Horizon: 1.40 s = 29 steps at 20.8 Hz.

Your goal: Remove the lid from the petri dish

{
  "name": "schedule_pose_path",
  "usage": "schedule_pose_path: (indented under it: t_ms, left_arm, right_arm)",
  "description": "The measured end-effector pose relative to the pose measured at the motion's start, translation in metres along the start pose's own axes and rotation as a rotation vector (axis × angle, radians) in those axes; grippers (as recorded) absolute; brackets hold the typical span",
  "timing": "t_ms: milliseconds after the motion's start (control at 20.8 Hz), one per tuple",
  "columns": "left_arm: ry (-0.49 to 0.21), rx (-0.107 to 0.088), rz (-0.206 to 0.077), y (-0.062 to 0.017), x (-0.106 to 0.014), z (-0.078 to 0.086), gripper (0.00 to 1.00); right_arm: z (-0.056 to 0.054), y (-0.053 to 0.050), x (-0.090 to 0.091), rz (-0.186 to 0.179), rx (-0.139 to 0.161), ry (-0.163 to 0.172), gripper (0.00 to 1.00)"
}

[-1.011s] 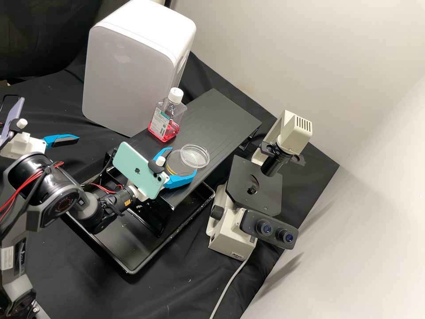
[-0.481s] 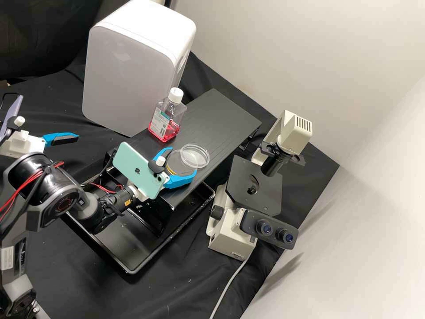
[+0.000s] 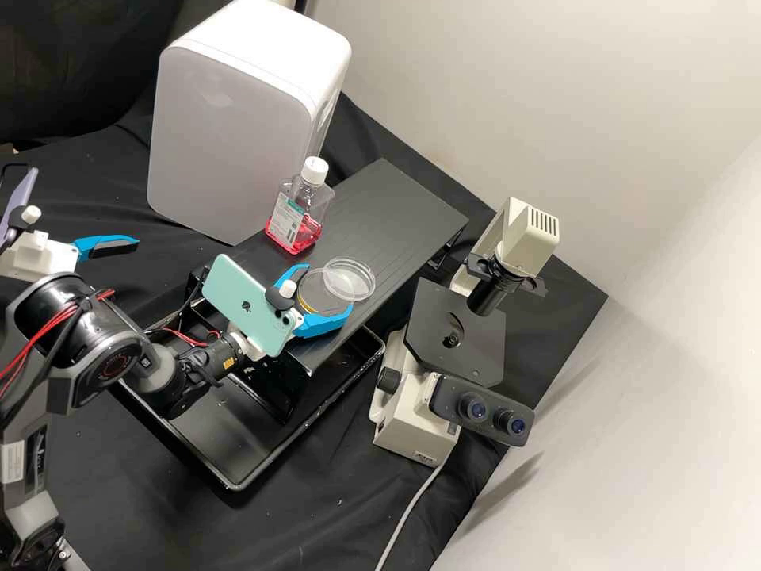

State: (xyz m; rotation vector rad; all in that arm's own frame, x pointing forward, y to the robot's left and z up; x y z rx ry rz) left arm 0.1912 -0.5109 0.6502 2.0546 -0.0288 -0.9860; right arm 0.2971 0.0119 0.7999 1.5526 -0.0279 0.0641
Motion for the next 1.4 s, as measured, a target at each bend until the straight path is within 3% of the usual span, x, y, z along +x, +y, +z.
schedule_pose_path:
  t_ms: [433,481,1396]
  left_arm:
    - [-0.001,0.001,0.011,0.0024,-0.0006,-0.0004,1.00]
    - [-0.001,0.001,0.011,0.0024,-0.0006,-0.0004,1.00]
    - [-0.001,0.001,0.011,0.0024,-0.0006,-0.0004,1.00]
  right_arm:
    - [0.0000,0.0000,0.0000,0.000,0.000,0.000,0.00]
    - [0.0000,0.0000,0.0000,0.000,0.000,0.000,1.00]
    - [0.0016,-0.0016,0.0003,-0.004,0.000,-0.004,1.00]
